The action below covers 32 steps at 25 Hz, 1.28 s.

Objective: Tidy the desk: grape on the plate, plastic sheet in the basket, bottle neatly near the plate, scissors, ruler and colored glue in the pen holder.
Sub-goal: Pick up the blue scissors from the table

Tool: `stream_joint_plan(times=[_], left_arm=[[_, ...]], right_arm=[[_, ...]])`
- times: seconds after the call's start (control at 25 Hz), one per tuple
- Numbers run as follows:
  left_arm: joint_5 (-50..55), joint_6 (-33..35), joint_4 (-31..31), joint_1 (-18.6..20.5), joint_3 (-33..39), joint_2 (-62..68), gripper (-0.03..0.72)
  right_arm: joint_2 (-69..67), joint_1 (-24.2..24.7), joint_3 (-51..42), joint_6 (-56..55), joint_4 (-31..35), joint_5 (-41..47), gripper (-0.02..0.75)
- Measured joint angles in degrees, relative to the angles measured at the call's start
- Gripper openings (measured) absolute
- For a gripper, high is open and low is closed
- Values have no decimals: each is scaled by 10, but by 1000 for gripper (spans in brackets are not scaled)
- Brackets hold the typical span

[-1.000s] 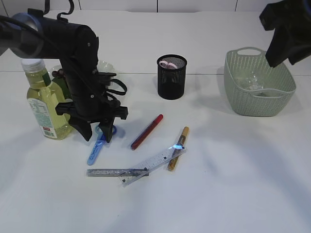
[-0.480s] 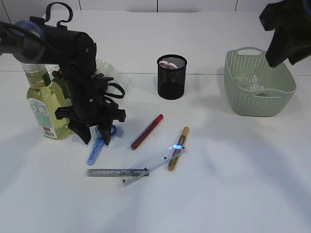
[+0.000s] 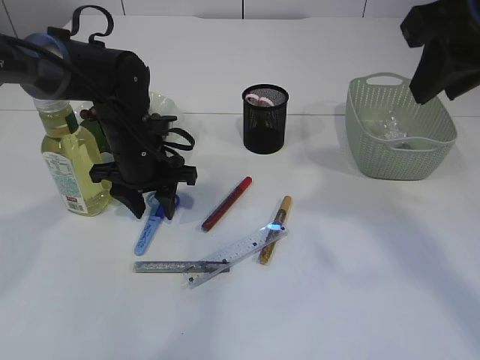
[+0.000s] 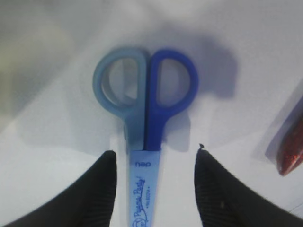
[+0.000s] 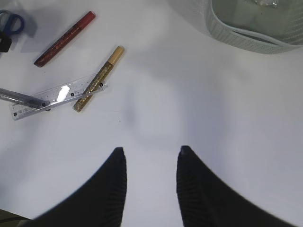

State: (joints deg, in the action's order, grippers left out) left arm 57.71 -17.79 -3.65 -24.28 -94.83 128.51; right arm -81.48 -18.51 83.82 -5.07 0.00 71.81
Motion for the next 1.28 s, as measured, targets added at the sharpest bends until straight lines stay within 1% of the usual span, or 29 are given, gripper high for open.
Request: stream_joint_plan(times=[0.52, 0.96, 1.28], left_arm=[[-1, 0, -5, 6, 0, 7, 384], [-1, 14, -12, 6, 0, 10, 382], [-1, 22, -13, 6, 0, 10, 352]], right_arm=[[0, 0, 0, 1, 0, -1, 297], [0, 0, 0, 2, 0, -1, 297], [0, 0, 0, 2, 0, -1, 297]])
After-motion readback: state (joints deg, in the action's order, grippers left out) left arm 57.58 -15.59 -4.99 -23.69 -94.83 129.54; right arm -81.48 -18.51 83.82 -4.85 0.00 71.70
